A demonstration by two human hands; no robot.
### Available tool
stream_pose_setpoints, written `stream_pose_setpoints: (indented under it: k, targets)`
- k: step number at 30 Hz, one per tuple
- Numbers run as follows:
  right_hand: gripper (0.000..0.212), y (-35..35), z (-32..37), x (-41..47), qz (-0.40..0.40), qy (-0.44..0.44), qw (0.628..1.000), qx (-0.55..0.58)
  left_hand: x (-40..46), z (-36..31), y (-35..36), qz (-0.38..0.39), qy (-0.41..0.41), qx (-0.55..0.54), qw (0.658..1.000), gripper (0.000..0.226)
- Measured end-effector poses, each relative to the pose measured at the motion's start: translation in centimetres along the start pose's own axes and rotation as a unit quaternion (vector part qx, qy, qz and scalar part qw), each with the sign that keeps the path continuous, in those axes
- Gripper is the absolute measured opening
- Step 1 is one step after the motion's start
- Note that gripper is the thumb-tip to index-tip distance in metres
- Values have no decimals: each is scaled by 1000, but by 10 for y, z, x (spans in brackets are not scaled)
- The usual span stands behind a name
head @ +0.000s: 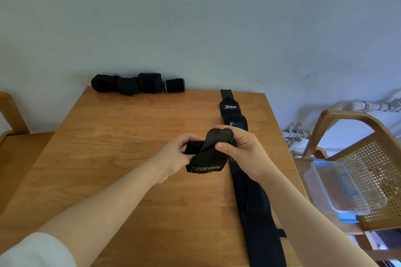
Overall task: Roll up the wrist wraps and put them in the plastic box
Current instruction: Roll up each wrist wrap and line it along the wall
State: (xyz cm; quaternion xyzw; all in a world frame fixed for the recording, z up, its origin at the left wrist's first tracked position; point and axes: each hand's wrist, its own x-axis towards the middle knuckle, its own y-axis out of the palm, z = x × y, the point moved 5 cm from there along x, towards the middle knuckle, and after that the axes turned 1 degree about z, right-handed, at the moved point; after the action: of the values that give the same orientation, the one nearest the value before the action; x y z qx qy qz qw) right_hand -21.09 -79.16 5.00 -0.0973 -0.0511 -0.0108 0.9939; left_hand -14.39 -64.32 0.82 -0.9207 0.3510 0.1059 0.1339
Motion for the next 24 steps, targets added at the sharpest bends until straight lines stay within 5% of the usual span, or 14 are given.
stream_pose_setpoints:
  k: [5,10,13,16,20,24]
  targets:
    - [14,-3,-14,15,-104,83,981,140,1,-16,5,34,82,18,996,36]
    - [16,9,-42,19,-117,187,965,140,-2,-18,-3,66,110,86,988,33]
    - [14,5,-42,19,-126,186,965,137,-3,-10,-1,104,33,-66,992,37]
    - [12,0,-41,18,-158,189,953,176,-1,-1,4,64,-88,-274,956,32]
    - [11,-3,-37,17,-182,160,954,177,-10,7,16,149,-243,-283,916,53]
    - [13,2,-24,19,-113,81,986,91,-11,8,14,125,-318,-310,887,67]
